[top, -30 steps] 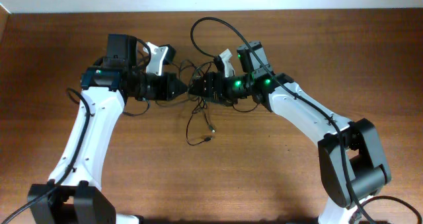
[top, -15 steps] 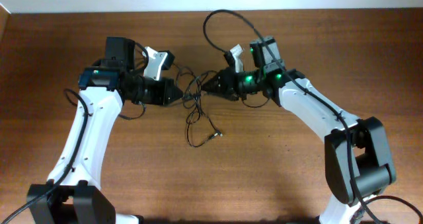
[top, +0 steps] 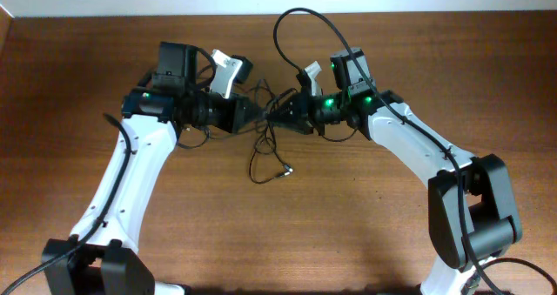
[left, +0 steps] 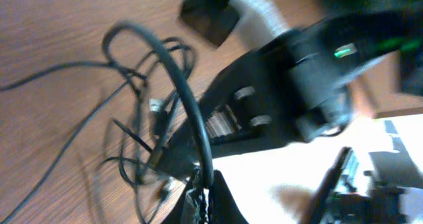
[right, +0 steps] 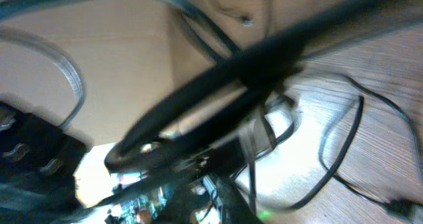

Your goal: Untangle cables

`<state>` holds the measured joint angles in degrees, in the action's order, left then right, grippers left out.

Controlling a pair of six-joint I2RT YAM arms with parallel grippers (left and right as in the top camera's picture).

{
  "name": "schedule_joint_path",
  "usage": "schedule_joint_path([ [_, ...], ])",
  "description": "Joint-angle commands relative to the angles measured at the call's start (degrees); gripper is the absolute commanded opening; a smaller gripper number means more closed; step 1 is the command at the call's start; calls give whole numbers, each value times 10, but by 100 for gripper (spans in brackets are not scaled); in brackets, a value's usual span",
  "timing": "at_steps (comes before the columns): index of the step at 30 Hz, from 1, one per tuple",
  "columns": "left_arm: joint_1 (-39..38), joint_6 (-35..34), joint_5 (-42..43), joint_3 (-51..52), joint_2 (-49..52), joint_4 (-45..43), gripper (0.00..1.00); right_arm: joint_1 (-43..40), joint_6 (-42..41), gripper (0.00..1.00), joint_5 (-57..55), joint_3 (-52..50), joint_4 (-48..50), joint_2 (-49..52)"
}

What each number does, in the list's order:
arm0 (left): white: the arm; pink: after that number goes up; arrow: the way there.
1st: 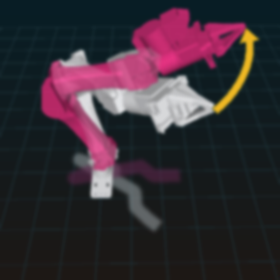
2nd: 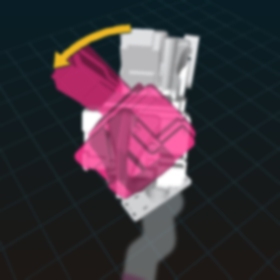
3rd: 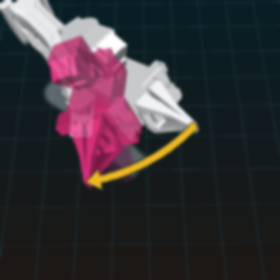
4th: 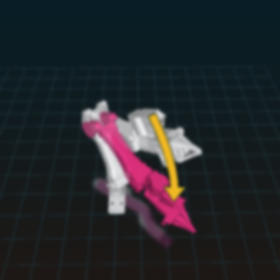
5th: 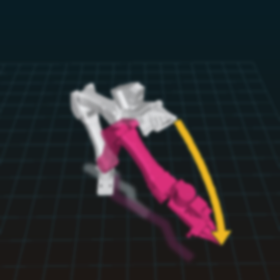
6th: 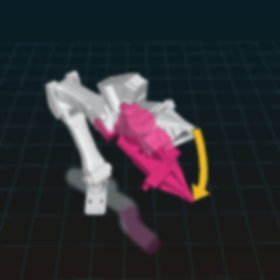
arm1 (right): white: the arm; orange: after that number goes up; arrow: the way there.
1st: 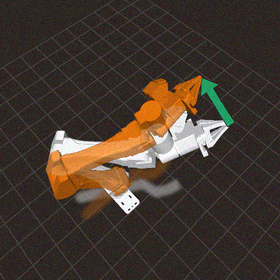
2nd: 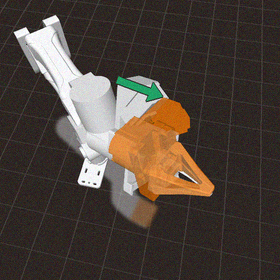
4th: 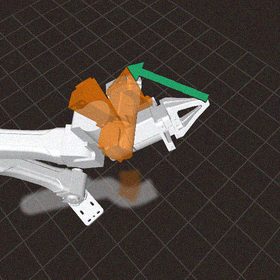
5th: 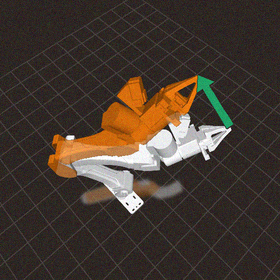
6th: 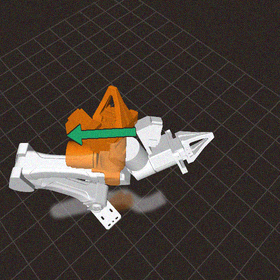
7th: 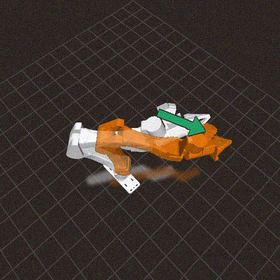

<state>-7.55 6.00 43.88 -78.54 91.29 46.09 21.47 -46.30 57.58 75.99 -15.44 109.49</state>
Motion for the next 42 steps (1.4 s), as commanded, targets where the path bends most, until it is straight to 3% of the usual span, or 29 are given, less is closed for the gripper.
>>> schedule_joint_path([
  [1,39,-4,146,-2,-10,-10,0,3,40,4,-105,3,-58,-10],
  [4,93,-5,206,-2,-10,-2,0,2,45,4,-146,3,-101,-10],
  [7,122,-5,105,-2,-10,45,0,-18,51,8,-63,3,-69,-14],
  [8,127,-5,85,-2,-10,64,0,-24,76,15,-36,3,-55,-15],
  [10,127,1,84,-2,-10,83,0,-23,110,49,-18,3,-35,-15],
  [12,127,1,83,-2,-10,106,0,-24,109,69,-16,3,-23,-15],
  [13,127,1,76,-2,-10,117,0,-24,87,77,-14,3,-15,-15],
  [15,126,12,73,-1,-10,133,0,-21,42,80,4,3,2,-15],
  [23,63,40,43,-1,-10,147,0,14,-42,79,-3,3,14,-15],
  [27,48,40,43,-1,-10,147,0,14,-52,65,-19,3,14,-14],
  [34,48,39,65,-1,-10,147,0,15,-94,31,-21,3,14,-14],
  [42,17,39,74,-1,-10,148,0,18,-127,30,-44,3,16,-14],
])
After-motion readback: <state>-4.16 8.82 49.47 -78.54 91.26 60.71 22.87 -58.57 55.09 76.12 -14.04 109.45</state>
